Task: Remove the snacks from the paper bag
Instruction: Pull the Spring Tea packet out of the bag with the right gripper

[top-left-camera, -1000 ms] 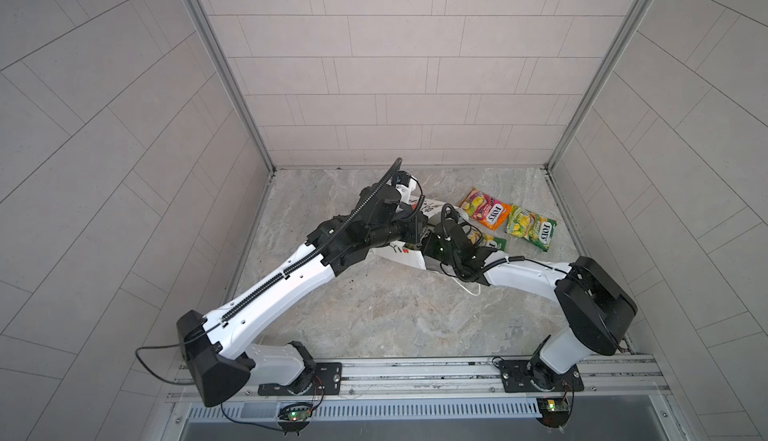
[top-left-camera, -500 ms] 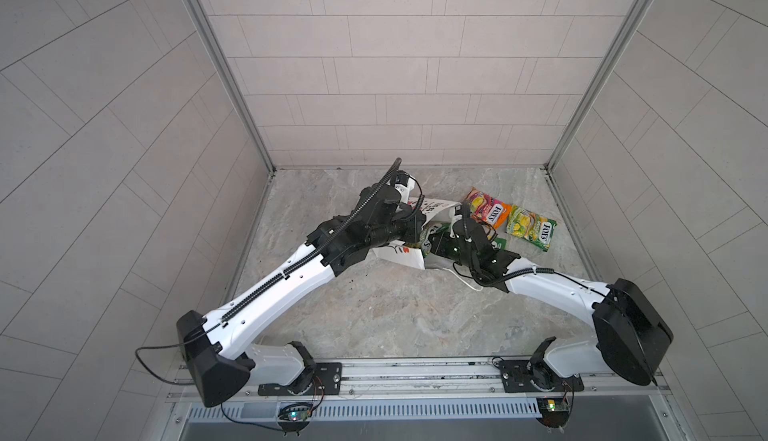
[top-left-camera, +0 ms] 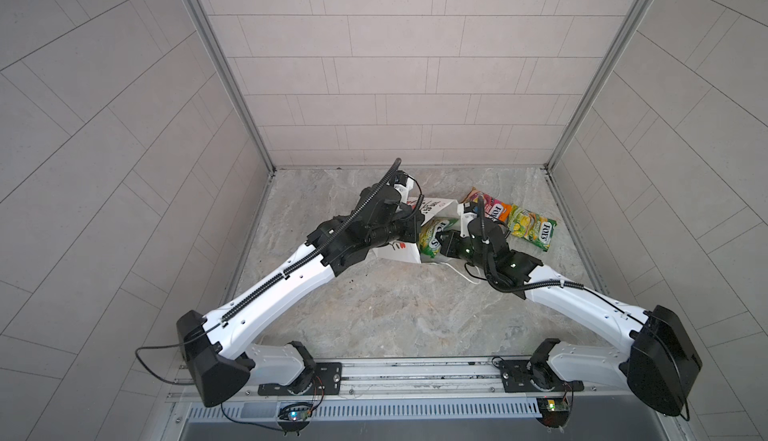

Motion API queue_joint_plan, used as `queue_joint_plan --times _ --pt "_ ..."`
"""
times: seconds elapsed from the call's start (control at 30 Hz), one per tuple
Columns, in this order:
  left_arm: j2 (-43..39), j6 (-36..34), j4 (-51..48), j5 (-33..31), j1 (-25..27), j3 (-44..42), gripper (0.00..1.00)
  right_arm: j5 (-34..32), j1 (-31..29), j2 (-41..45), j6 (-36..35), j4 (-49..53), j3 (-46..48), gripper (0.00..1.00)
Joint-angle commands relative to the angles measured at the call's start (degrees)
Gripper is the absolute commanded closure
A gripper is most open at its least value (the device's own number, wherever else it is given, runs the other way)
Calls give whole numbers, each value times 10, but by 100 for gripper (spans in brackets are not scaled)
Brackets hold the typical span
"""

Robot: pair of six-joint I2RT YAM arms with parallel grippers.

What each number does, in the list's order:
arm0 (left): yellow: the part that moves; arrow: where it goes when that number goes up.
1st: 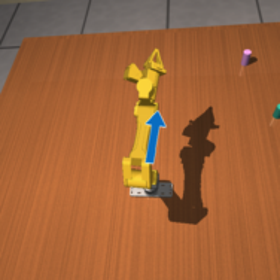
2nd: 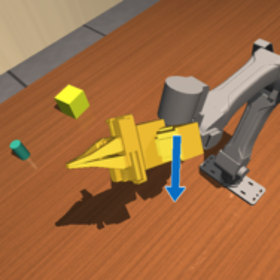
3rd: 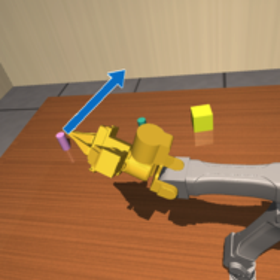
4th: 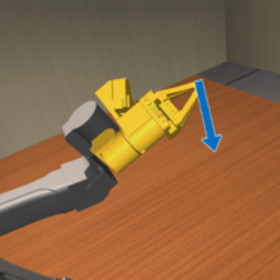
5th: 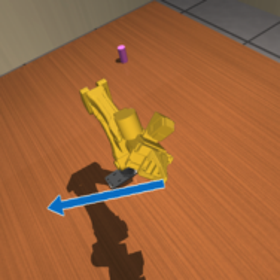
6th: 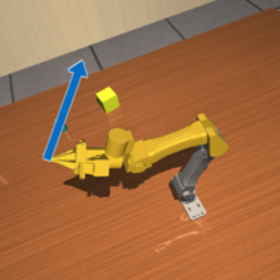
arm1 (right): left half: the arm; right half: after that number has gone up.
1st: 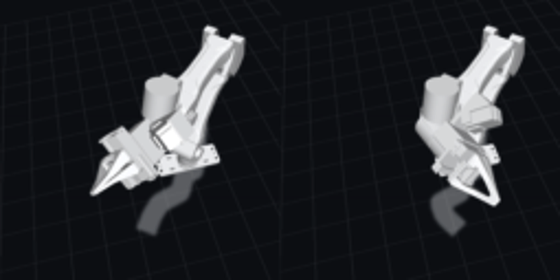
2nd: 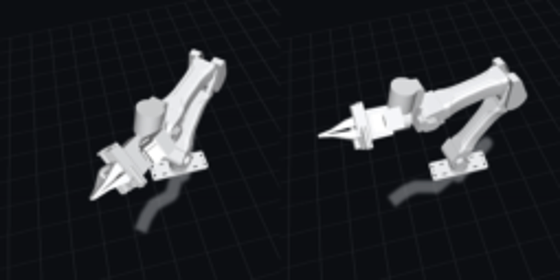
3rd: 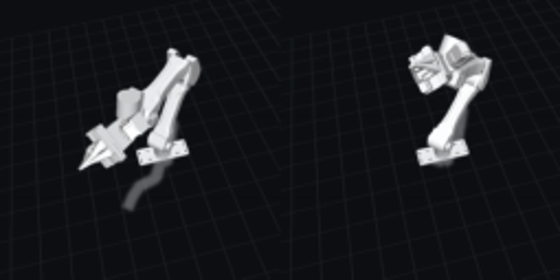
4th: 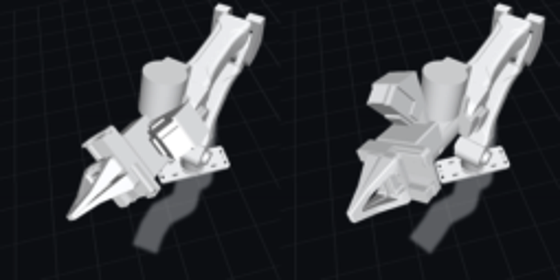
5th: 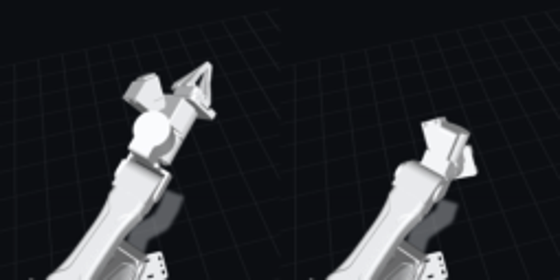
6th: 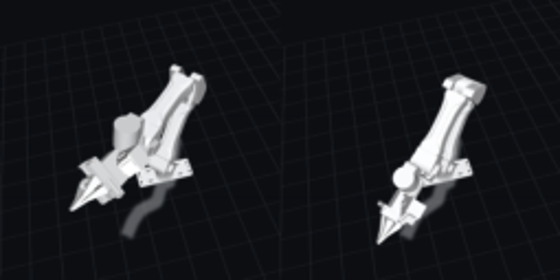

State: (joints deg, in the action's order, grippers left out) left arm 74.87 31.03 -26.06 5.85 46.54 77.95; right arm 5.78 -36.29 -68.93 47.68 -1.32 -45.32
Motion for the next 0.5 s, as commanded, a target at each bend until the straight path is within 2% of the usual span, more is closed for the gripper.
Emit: queue_joint_plan --times 0.0,0.47 --pt "-12 -7 -6 -19 4 -8 100 12 2 38 -25 14 -30 100" --pt "-24 -10 -16 -78 5 -11 100 45 7 149 -64 103 -98 100"
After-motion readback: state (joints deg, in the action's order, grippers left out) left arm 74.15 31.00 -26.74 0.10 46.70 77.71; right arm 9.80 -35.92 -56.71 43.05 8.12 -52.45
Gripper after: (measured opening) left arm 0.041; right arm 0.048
